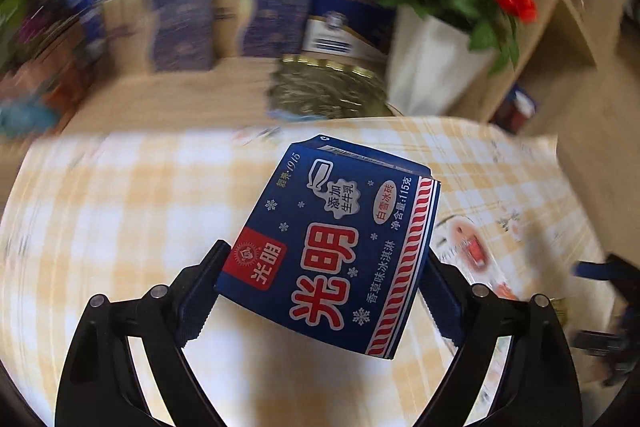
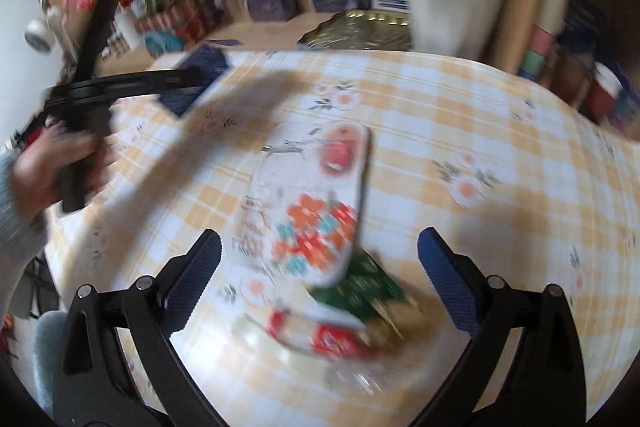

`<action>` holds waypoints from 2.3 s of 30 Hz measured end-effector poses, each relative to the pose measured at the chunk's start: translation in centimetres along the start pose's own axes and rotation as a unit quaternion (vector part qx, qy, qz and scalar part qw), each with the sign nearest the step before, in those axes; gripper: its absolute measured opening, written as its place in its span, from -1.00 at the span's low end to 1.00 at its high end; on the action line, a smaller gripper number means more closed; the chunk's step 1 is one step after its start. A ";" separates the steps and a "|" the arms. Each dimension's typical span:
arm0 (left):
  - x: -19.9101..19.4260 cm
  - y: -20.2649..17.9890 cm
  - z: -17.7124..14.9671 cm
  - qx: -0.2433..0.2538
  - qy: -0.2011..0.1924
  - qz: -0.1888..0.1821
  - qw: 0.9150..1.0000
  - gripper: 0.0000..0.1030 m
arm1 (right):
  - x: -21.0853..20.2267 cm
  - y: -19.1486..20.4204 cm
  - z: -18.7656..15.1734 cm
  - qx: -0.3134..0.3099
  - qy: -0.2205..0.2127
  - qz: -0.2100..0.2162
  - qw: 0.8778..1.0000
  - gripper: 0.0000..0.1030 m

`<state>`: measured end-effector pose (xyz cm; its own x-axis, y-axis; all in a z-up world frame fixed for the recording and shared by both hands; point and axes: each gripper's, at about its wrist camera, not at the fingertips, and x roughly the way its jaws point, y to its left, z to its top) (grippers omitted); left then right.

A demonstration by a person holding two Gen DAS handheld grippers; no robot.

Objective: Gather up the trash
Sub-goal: 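Grasp the blue ice-cream box with the left tool while the right tool grasps the clear hook package, then carry the hook package into the bin and open the right tool while the left tool holds the box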

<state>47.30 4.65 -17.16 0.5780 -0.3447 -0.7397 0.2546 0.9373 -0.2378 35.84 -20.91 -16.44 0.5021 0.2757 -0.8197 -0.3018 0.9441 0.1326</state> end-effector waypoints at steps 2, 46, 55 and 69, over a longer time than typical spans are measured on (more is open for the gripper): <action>-2.3 1.4 -1.7 -0.037 -0.017 0.004 0.999 0.69 | 1.5 1.3 0.9 -0.004 0.008 -0.007 1.000 0.85; -27.5 -2.4 -22.5 -0.095 -0.147 0.009 0.985 0.69 | -12.0 12.6 -6.2 -0.060 -0.108 -0.047 0.991 0.11; -31.3 -6.0 -26.3 -0.053 -0.144 -0.002 0.988 0.69 | -17.7 15.1 -14.0 -0.069 -0.114 -0.012 0.991 0.11; -32.4 -9.3 -30.4 -0.020 -0.124 -0.013 0.992 0.69 | -18.4 16.1 -26.2 -0.050 -0.032 0.026 0.998 0.11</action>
<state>2.62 8.68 -10.12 0.7458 -0.3669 -0.5560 0.2448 0.9272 -0.2835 0.49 -15.48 -13.85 0.5337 0.3372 -0.7755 -0.4067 0.9064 0.1143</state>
